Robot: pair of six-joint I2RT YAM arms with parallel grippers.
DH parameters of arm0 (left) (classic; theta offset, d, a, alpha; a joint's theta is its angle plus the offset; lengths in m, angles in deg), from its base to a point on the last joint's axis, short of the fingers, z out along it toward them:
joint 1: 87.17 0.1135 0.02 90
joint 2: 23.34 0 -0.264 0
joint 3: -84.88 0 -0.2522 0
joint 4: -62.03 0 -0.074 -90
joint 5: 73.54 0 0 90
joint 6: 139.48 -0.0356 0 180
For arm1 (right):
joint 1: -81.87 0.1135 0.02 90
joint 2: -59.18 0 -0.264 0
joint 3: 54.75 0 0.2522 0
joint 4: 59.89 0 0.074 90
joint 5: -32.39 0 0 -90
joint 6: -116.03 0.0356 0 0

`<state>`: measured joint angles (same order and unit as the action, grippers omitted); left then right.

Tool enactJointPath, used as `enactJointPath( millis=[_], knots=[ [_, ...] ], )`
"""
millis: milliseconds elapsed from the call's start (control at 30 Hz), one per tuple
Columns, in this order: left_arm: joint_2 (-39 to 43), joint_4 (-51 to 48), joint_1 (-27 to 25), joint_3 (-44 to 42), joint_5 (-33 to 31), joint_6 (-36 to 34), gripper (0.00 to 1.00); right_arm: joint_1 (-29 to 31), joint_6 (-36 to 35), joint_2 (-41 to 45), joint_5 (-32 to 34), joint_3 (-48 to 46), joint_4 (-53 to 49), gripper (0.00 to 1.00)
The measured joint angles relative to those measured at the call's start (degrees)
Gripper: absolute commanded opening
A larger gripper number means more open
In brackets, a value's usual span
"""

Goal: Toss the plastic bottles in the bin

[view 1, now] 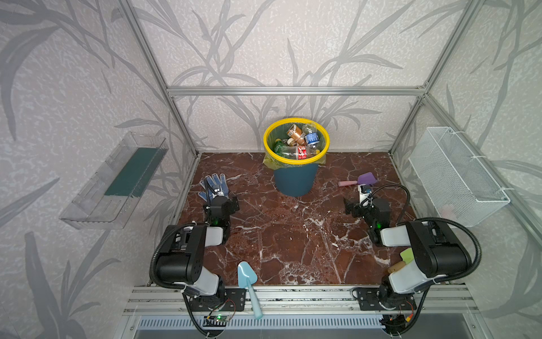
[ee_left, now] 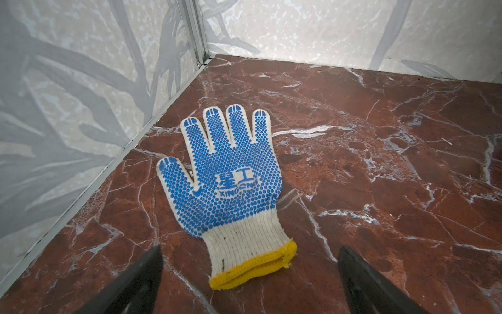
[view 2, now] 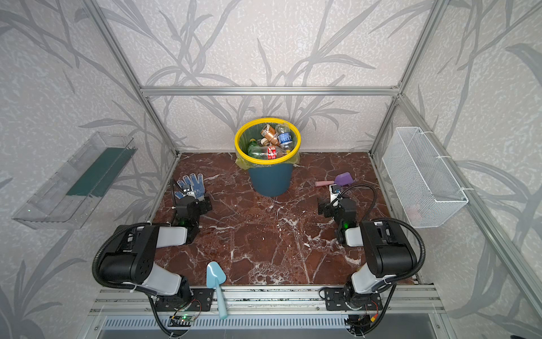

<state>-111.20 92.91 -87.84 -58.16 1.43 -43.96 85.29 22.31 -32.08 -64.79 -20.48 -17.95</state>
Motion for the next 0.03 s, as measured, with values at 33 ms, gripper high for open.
enactJointPath(
  millis=[33],
  knots=[
    [0.00,0.00,-0.02,0.00,0.02,0.00,1.00,-0.02,-0.02,0.00,-0.07,0.00,-0.02,0.99]
  ],
)
